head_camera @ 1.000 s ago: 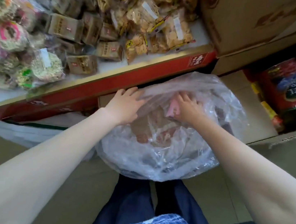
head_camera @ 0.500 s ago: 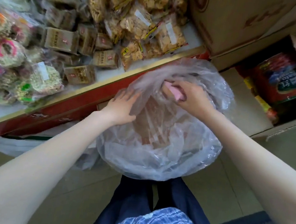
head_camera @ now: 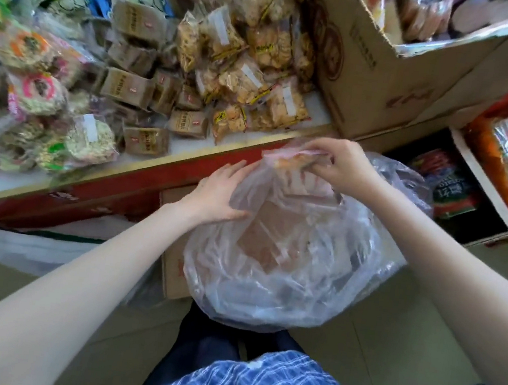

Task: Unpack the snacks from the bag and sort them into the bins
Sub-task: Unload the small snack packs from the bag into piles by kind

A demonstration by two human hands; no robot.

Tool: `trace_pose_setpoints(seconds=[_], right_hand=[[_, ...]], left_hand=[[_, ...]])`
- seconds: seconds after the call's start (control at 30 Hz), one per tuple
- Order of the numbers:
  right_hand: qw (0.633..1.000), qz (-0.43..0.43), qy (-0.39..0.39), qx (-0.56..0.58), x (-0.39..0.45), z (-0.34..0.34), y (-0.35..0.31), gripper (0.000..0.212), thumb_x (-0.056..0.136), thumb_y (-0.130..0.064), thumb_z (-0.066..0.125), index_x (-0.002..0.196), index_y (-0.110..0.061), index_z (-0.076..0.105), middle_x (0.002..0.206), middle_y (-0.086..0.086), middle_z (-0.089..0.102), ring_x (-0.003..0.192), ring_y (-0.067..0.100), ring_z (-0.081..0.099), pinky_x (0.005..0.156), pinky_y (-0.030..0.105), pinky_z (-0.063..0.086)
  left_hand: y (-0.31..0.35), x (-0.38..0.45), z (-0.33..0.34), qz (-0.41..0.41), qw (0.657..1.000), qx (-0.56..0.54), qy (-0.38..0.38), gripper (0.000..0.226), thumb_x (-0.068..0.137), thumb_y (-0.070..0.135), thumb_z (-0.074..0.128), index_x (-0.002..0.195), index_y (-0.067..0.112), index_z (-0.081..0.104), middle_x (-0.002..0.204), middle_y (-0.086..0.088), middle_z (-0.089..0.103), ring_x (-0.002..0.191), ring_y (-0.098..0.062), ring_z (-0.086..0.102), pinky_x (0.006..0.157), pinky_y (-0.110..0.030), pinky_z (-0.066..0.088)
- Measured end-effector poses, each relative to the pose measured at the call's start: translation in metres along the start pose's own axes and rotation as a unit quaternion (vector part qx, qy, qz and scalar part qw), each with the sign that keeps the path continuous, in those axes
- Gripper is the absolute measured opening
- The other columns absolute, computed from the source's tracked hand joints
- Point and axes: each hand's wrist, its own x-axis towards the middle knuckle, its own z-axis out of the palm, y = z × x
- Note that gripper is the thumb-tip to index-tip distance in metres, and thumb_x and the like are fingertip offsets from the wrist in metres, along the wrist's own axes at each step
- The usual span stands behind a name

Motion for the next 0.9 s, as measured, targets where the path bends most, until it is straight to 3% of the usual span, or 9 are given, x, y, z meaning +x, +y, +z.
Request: trace_pose_setpoints(seconds=[0.1, 0.2, 0.33, 0.43, 0.5, 0.6, 0.67, 0.73, 0.9], right_hand=[[0.991, 0.037, 0.008, 0.125, 0.009, -0.006, -0.012, 0.031, 0.079, -0.008, 0.07, 0.11, -0.009, 0.067, 0.098, 0.004, 0.068, 0.089, 0.017, 0.061, 0.078, 0.028, 0.045], [0.953, 0.058, -0.023, 0.297, 0.01, -0.004, -0.018, 0.036, 0.075, -0.009, 0.072, 0.11, -0.005, 0.065, 0.098, 0.006, 0.068, 0.09, 0.015, 0.062, 0.082, 0.034, 0.051], [0.9, 0.123, -0.077, 0.411, 0.0, 0.023, -0.014, 0.031, 0.084, -0.003, 0.066, 0.113, -0.011, 0.058, 0.098, 0.0, 0.066, 0.089, 0.012, 0.065, 0.075, 0.026, 0.055], [0.965, 0.117, -0.093, 0.217, 0.0, 0.046, 0.008, 0.061, 0.084, -0.018, 0.07, 0.138, -0.018, 0.042, 0.134, 0.005, 0.05, 0.119, 0.02, 0.051, 0.09, 0.027, 0.046], [0.982, 0.05, -0.18, 0.02, -0.005, 0.067, 0.018, 0.079, 0.084, -0.023, 0.069, 0.147, -0.031, 0.023, 0.155, 0.007, 0.019, 0.137, 0.031, 0.03, 0.102, 0.039, 0.037], [0.909, -0.124, -0.316, -0.244, -0.016, 0.113, 0.017, 0.083, 0.087, -0.032, 0.063, 0.148, -0.041, 0.008, 0.158, 0.001, -0.009, 0.138, 0.036, 0.019, 0.104, 0.049, 0.037], [0.861, -0.143, -0.374, -0.312, -0.02, 0.143, 0.014, 0.069, 0.092, -0.025, 0.057, 0.148, -0.033, 0.019, 0.157, 0.007, 0.01, 0.128, 0.034, 0.035, 0.098, 0.042, 0.044], [0.856, -0.12, -0.391, -0.315, -0.02, 0.16, 0.015, 0.05, 0.092, -0.003, 0.048, 0.139, -0.018, 0.04, 0.14, 0.013, 0.042, 0.119, 0.031, 0.049, 0.089, 0.036, 0.048], [0.977, -0.024, -0.214, 0.007, -0.001, 0.115, -0.008, 0.031, 0.086, -0.003, 0.054, 0.116, -0.006, 0.064, 0.117, 0.01, 0.065, 0.11, 0.023, 0.059, 0.093, 0.029, 0.043]], left_hand=[[0.014, 0.002, 0.001, 0.003, 0.991, -0.113, 0.07, 0.098, 0.07, 0.056, 0.069, 0.148, 0.017, 0.025, 0.152, -0.009, 0.029, 0.14, -0.022, 0.027, 0.114, -0.034, 0.023], [0.021, 0.002, -0.008, -0.063, 0.94, -0.297, 0.157, 0.07, 0.075, 0.035, 0.077, 0.134, 0.015, 0.045, 0.136, -0.004, 0.051, 0.125, -0.016, 0.046, 0.107, -0.028, 0.033], [0.015, -0.008, -0.01, -0.103, 0.925, -0.345, 0.118, 0.032, 0.075, 0.026, 0.078, 0.102, 0.02, 0.061, 0.101, 0.004, 0.067, 0.096, -0.014, 0.064, 0.091, -0.036, 0.05], [0.0, -0.021, -0.008, -0.162, 0.928, -0.304, 0.143, 0.02, 0.079, 0.026, 0.074, 0.093, 0.02, 0.061, 0.091, 0.005, 0.066, 0.085, -0.014, 0.063, 0.074, -0.031, 0.052], [-0.014, -0.036, -0.009, -0.203, 0.931, -0.255, 0.164, 0.021, 0.081, 0.027, 0.072, 0.095, 0.017, 0.06, 0.092, 0.004, 0.065, 0.083, -0.014, 0.061, 0.066, -0.024, 0.047], [-0.033, -0.066, -0.01, -0.25, 0.927, -0.216, 0.176, 0.019, 0.082, 0.025, 0.072, 0.093, 0.017, 0.059, 0.09, 0.003, 0.064, 0.081, -0.014, 0.058, 0.061, -0.022, 0.041], [-0.043, -0.084, -0.008, -0.273, 0.927, -0.195, 0.168, 0.018, 0.081, 0.024, 0.072, 0.092, 0.016, 0.059, 0.09, 0.002, 0.065, 0.081, -0.016, 0.058, 0.063, -0.025, 0.042], [-0.051, -0.095, -0.006, -0.292, 0.925, -0.179, 0.164, 0.018, 0.081, 0.025, 0.072, 0.092, 0.017, 0.06, 0.091, 0.001, 0.065, 0.083, -0.018, 0.059, 0.067, -0.03, 0.043], [-0.051, -0.099, 0.002, -0.3, 0.909, -0.206, 0.204, 0.019, 0.081, 0.027, 0.072, 0.094, 0.017, 0.062, 0.091, 0.001, 0.066, 0.081, -0.017, 0.061, 0.067, -0.031, 0.05]])
